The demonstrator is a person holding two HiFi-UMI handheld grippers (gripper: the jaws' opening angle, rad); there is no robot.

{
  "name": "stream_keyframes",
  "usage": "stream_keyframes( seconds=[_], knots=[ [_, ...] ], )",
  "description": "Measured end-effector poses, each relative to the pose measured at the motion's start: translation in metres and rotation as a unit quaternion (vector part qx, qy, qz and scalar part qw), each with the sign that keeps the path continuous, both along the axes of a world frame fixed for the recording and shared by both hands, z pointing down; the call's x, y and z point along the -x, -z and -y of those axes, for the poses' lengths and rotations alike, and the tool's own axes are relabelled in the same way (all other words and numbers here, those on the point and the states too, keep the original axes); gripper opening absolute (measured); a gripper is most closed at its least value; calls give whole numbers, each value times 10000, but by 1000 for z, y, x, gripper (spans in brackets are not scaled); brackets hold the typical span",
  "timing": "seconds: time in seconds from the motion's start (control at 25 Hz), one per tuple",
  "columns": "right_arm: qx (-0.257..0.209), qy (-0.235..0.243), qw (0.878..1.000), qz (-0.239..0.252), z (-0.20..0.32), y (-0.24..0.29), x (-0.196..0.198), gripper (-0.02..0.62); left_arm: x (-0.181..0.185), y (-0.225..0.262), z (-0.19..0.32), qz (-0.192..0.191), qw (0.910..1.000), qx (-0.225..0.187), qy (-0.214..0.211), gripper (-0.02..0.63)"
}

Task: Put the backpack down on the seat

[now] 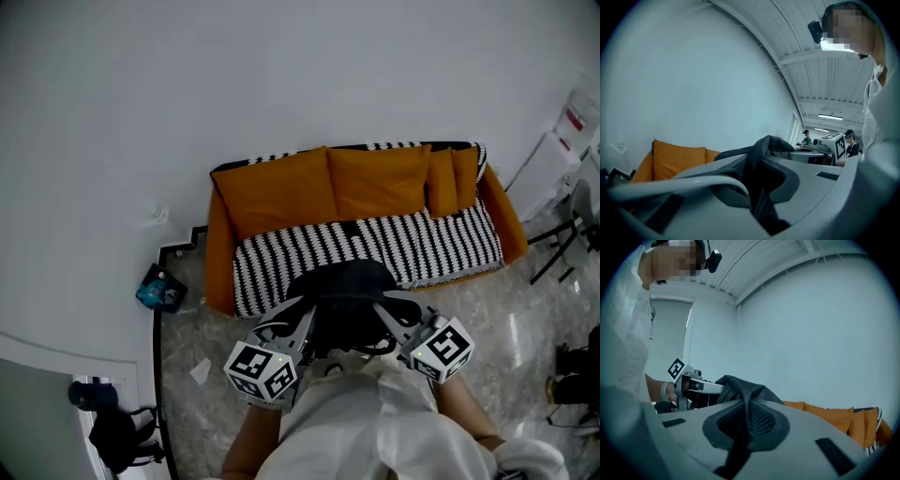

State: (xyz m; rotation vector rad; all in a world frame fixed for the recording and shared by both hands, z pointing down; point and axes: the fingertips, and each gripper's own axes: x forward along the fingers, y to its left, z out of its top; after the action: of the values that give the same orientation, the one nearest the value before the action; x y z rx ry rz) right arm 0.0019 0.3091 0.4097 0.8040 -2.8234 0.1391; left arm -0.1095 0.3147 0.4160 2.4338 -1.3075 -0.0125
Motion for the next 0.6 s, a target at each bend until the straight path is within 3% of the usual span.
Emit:
stream_keyframes(
  seconds=[0.6],
  knots=[
    [175, 35, 9995, 273, 38, -5, -49, 25, -49, -3, 37, 14, 9999, 157, -13, 49]
  ],
)
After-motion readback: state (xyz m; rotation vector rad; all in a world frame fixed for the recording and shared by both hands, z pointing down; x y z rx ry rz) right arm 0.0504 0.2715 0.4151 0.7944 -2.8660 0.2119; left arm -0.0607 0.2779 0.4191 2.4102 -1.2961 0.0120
